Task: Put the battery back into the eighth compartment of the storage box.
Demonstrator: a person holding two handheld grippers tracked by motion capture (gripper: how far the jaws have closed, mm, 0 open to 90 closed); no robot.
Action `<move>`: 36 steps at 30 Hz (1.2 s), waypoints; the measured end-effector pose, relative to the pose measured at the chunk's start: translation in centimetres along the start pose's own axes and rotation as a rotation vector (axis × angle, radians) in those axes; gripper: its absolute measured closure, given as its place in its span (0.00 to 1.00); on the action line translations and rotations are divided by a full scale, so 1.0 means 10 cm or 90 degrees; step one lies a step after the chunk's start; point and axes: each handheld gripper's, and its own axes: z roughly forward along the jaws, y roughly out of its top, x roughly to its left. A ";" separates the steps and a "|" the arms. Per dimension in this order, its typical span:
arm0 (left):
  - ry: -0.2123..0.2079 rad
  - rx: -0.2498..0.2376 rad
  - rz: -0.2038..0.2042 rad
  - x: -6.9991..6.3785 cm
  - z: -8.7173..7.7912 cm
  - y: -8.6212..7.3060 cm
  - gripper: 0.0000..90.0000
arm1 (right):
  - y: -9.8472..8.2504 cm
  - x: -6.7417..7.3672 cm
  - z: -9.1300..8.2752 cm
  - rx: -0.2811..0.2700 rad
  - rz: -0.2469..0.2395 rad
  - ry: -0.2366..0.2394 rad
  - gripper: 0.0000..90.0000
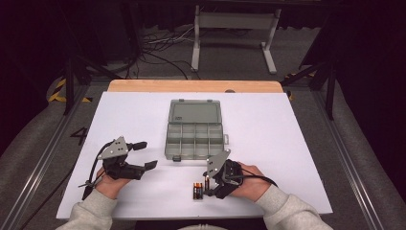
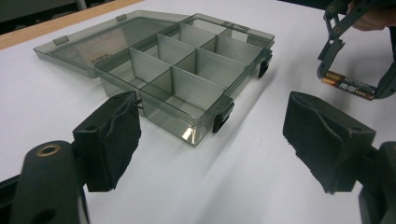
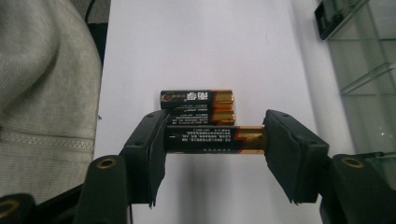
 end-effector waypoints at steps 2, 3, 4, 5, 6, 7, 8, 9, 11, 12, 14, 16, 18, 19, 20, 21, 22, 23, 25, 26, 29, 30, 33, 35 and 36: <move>0.000 0.000 -0.001 0.00 0.00 0.00 0.22 | 0.02 -0.02 -0.05 -0.001 -0.008 -0.007 0.46; 0.000 0.001 -0.001 0.00 0.00 0.00 0.21 | 0.04 -0.03 -0.09 -0.005 -0.012 -0.006 0.46; 0.000 0.000 0.000 0.00 0.00 0.00 0.21 | 0.05 -0.04 -0.11 -0.008 -0.012 -0.008 0.46; 0.000 0.000 0.000 0.00 0.00 0.00 0.21 | 0.07 -0.07 -0.16 -0.013 -0.015 -0.013 0.46; 0.000 -0.001 0.000 0.00 0.00 0.00 0.21 | 0.07 -0.07 -0.16 -0.013 -0.015 -0.013 0.46; -0.001 -0.001 -0.002 0.00 0.00 0.00 0.21 | 0.08 -0.08 -0.19 -0.012 -0.013 -0.015 0.46; 0.001 -0.002 0.000 0.00 0.00 0.00 0.21 | 0.09 -0.09 -0.23 -0.017 -0.016 -0.015 0.46; 0.000 0.000 0.000 0.01 0.00 0.00 0.21 | 0.10 -0.11 -0.25 -0.019 -0.015 -0.016 0.46; 0.000 0.000 0.000 0.01 0.00 0.00 0.21 | 0.11 -0.13 -0.29 -0.022 -0.016 -0.021 0.46; 0.000 -0.002 -0.001 0.00 0.00 0.00 0.21 | 0.12 -0.15 -0.31 -0.023 -0.016 -0.023 0.46; 0.001 -0.001 0.003 0.01 -0.01 0.00 0.21 | 0.13 -0.19 -0.36 -0.027 -0.014 -0.028 0.46; 0.003 -0.002 0.003 0.01 -0.01 0.00 0.21 | 0.14 -0.21 -0.39 -0.029 -0.012 -0.031 0.46; 0.003 -0.003 0.004 0.01 -0.01 0.00 0.21 | 0.16 -0.24 -0.43 -0.033 -0.015 -0.034 0.46; 0.003 -0.003 0.004 0.01 -0.01 0.00 0.21 | 0.16 -0.25 -0.45 -0.035 -0.013 -0.036 0.46; 0.003 -0.003 0.004 0.01 -0.01 0.00 0.21 | 0.17 -0.27 -0.46 -0.038 -0.012 -0.036 0.46; 0.003 -0.003 0.004 0.01 -0.01 0.00 0.21 | 0.17 -0.29 -0.48 -0.039 -0.012 -0.039 0.46; 0.003 -0.003 0.004 0.01 -0.01 0.00 0.21 | 0.18 -0.30 -0.50 -0.039 -0.013 -0.042 0.46; 0.003 -0.004 0.004 0.01 -0.01 0.00 0.21 | 0.18 -0.32 -0.52 -0.041 -0.011 -0.042 0.46; 0.006 -0.006 0.004 0.01 -0.01 0.00 0.21 | 0.19 -0.36 -0.55 -0.045 -0.011 -0.044 0.46; 0.006 -0.006 0.004 0.01 -0.01 0.00 0.21 | 0.20 -0.38 -0.57 -0.046 -0.011 -0.045 0.46; 0.006 -0.005 0.005 0.02 -0.01 0.00 0.21 | 0.21 -0.42 -0.60 -0.045 -0.015 -0.050 0.46; 0.006 -0.005 0.005 0.02 -0.01 0.00 0.21 | 0.22 -0.43 -0.61 -0.046 -0.011 -0.051 0.46; 0.007 -0.004 0.005 0.02 -0.02 0.00 0.21 | 0.23 -0.48 -0.65 -0.049 -0.011 -0.056 0.46; 0.006 -0.003 0.005 0.02 -0.02 0.00 0.21 | 0.24 -0.53 -0.67 -0.050 -0.010 -0.057 0.46; 0.006 -0.003 0.005 0.02 -0.02 0.00 0.21 | 0.24 -0.55 -0.68 -0.051 -0.008 -0.058 0.46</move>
